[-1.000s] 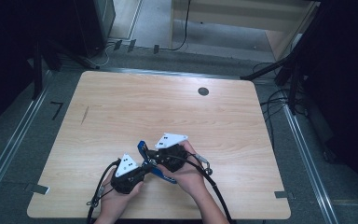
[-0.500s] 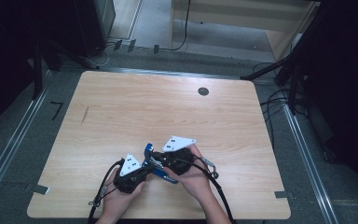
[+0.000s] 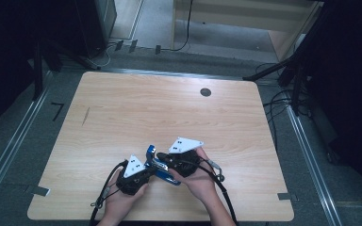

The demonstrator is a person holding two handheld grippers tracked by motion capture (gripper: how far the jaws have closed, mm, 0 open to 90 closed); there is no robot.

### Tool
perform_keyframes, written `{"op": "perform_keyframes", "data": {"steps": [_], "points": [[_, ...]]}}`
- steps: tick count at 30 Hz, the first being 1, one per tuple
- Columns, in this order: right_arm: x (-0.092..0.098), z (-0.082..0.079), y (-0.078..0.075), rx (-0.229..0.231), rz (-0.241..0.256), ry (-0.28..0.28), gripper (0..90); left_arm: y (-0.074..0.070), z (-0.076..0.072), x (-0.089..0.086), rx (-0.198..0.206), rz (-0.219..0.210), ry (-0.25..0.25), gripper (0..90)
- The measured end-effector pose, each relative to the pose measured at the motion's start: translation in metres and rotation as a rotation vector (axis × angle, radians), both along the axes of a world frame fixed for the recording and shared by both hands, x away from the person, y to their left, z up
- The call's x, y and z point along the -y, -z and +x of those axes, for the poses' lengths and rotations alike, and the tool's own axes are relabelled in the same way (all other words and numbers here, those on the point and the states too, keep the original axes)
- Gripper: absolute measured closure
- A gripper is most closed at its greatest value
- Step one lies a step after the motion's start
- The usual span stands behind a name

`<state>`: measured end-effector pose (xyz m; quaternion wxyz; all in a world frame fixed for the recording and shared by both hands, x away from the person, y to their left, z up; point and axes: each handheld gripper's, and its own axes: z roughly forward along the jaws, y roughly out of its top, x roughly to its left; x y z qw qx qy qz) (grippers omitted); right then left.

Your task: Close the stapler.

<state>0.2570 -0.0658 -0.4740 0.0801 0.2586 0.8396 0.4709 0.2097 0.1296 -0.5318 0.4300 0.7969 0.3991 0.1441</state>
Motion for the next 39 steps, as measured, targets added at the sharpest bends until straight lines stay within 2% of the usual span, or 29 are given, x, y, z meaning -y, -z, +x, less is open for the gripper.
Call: {"op": "perform_keyframes", "data": {"steps": [6, 9, 19, 24, 33, 39], "points": [[0.008, 0.002, -0.006, 0.001, 0.022, 0.022, 90.0, 0.0, 0.001, 0.001, -0.007, -0.006, 0.004, 90.0], [0.009, 0.003, -0.012, 0.007, 0.034, 0.024, 90.0, 0.0, 0.001, 0.001, -0.008, 0.004, 0.011, 90.0], [0.0, 0.009, -0.03, 0.03, 0.061, 0.05, 90.0, 0.001, 0.0, 0.004, -0.009, 0.027, 0.014, 90.0], [-0.005, 0.012, -0.04, 0.04, 0.065, 0.055, 90.0, 0.001, -0.001, 0.006, 0.007, 0.046, 0.022, 90.0], [-0.022, 0.013, -0.053, 0.057, 0.063, 0.022, 90.0, 0.001, -0.001, 0.009, 0.009, 0.046, 0.041, 90.0], [-0.033, 0.011, -0.053, 0.063, 0.043, -0.012, 90.0, 0.001, -0.002, 0.011, 0.017, 0.056, 0.053, 90.0]]}}
